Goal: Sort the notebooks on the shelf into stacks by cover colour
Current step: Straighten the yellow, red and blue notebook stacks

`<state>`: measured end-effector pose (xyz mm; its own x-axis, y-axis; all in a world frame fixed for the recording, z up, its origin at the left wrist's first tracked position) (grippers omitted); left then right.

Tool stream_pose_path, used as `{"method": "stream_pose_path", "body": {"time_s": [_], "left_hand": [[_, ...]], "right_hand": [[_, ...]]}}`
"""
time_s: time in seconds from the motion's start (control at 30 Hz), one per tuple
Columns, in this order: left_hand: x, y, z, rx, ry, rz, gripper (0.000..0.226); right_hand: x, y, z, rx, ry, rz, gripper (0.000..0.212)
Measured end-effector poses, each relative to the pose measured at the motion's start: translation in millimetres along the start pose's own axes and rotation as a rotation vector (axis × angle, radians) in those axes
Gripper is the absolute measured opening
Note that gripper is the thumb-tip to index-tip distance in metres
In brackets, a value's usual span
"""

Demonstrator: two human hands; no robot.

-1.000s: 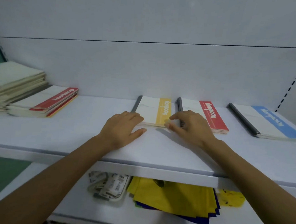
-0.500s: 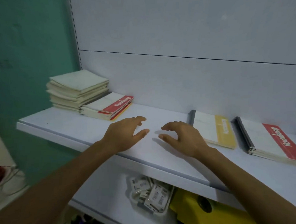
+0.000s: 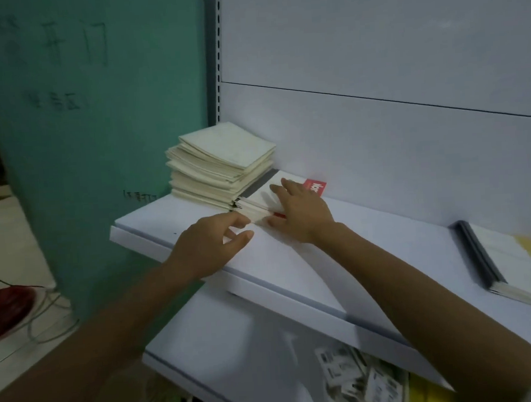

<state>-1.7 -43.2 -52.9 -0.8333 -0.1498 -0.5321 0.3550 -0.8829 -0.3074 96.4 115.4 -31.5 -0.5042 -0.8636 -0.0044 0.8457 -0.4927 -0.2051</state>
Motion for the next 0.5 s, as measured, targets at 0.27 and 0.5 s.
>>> {"method": "stream_pose_path", "body": {"time_s": [0.27, 0.5], "left_hand": [[33.3, -16.2, 6.8, 0.039, 0.304, 0.003, 0.024], [29.8, -35.3, 6.9, 0.112, 0.85, 0.342, 0.025]], "right_hand": [[11.9, 3.6, -12.4, -0.021, 0.062, -0.079, 0.052], [20.7, 57.6, -6.3, -0.146, 0.056, 0.011, 0.043]]}}
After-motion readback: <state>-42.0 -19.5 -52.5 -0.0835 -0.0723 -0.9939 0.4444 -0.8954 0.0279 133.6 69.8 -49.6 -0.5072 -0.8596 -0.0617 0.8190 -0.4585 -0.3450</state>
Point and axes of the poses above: each hand's wrist, its own y-axis away from the middle knuckle, its own z-axis out of the back of the hand, x = y × z, the point moved 4 cm from there along -y, towards the middle knuckle, and after that the axes turned 6 degrees about x, right-handed, at the moved point
